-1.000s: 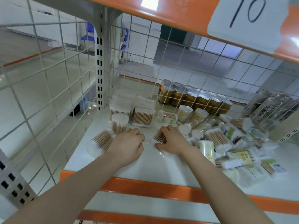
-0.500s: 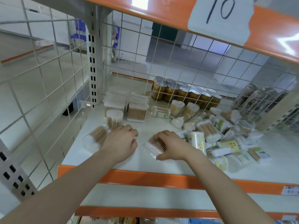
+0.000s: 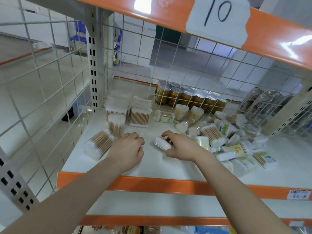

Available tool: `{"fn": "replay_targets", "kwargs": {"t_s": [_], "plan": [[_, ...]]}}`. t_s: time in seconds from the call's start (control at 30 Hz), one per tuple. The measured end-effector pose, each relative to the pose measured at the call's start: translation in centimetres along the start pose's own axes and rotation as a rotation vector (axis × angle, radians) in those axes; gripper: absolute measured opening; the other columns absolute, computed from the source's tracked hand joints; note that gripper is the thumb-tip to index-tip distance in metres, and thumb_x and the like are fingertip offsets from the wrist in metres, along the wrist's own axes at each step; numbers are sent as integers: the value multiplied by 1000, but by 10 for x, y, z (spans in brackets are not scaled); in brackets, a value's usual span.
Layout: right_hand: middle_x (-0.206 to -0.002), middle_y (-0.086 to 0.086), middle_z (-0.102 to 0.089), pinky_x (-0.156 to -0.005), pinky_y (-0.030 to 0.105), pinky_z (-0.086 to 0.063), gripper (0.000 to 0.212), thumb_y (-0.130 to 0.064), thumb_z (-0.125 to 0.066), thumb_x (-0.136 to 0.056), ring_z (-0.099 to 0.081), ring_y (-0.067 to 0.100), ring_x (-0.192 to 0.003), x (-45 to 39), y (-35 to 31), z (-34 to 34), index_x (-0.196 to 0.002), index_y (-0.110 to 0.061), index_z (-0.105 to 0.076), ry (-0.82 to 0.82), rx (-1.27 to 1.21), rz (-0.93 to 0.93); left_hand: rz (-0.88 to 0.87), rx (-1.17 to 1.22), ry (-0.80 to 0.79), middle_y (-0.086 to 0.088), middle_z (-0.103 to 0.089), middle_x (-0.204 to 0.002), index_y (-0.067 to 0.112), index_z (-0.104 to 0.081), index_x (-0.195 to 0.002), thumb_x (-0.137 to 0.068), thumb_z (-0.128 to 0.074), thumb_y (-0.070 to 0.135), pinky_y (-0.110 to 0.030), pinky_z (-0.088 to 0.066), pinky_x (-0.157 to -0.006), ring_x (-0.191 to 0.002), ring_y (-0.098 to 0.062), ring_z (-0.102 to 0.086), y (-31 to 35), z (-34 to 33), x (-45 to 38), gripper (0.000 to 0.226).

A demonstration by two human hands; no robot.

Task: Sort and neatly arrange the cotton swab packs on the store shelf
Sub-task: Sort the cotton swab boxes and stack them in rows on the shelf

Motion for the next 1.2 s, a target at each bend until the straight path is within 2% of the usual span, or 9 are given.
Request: {"fn": "replay_targets", "kwargs": {"t_s": [0.2,0.33,0.43,0.53,0.63,0.77,0.97,1.1,1.2], "plan": [[-117,8,-57,-83,33,-47,54,-22,-58,-85,-56,21,-98,-4,8,14,-135,-22,-40,92,7,11,-13,13,5,6,-50,-126,23,-52,-126,-94,-38,25,-23,-36,-86,-116,-13,-45,3,1,-3,35],[-121,9,-52,-83,34,-46,52,-14,-53,-87,-54,25,-103,-7,6,18,-136,-24,-40,127,11,62,-14,13,0,6,-50,-126,24,-52,-126,-95,-38,25,-24,-37,-86,-116,-13,-44,3,0,-6,35],[-122,7,-51,-82,34,-45,44,-9,-47,-88,-52,25,-105,-10,5,26,-130,-22,-48,168,44,103,-20,11,3,6,-50,-127,23,-52,-126,-95,-38,26,-24,-37,-86,-116,-14,-44,3,0,-9,35],[-119,6,-53,-81,31,-42,36,-13,-46,-89,-51,23,-108,-13,7,29,-123,-20,-55,181,98,106,-18,16,1,6,-50,-126,23,-52,-126,-95,-38,25,-24,-37,-86,-116,-14,-44,3,0,-11,34],[-120,3,-52,-73,26,-35,36,-21,-48,-91,-50,21,-108,-13,13,32,-127,-22,-52,187,143,73,-15,17,-4,5,-50,-126,22,-53,-125,-94,-38,26,-25,-38,-87,-115,-14,-45,1,-1,-13,34],[-125,1,-52,-85,31,-42,39,-35,-54,-89,-49,21,-113,-13,18,32,-128,-25,-52,181,147,35,-9,9,-12,4,-50,-126,22,-53,-125,-94,-38,26,-27,-40,-90,-116,-15,-45,0,-1,-16,34],[-123,3,-54,-87,34,-45,50,-40,-59,-85,-50,21,-111,-13,25,33,-132,-25,-47,145,158,-12,-6,-3,-14,5,-49,-128,23,-51,-127,-95,-38,27,-25,-38,-87,-117,-15,-44,-1,0,-17,35],[-121,5,-55,-76,27,-40,46,-25,-58,-86,-53,22,-105,-13,27,39,-131,-20,-48,195,88,-45,-2,0,-14,5,-49,-127,23,-51,-127,-95,-38,27,-26,-39,-87,-117,-15,-44,-1,-1,-18,35],[-116,4,-56,-69,27,-38,37,-20,-58,-84,-53,18,-90,-12,27,47,-121,-17,-54,274,13,-58,0,2,-10,5,-50,-128,23,-51,-127,-94,-39,27,-26,-39,-88,-117,-15,-44,-1,0,-21,36]]}}
Point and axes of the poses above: each hand's wrist, its own x-axis away from the middle knuckle, its own z-axis out of the back of the hand, y = z × x, the point moved 10 cm from there along -x, towards the middle knuckle
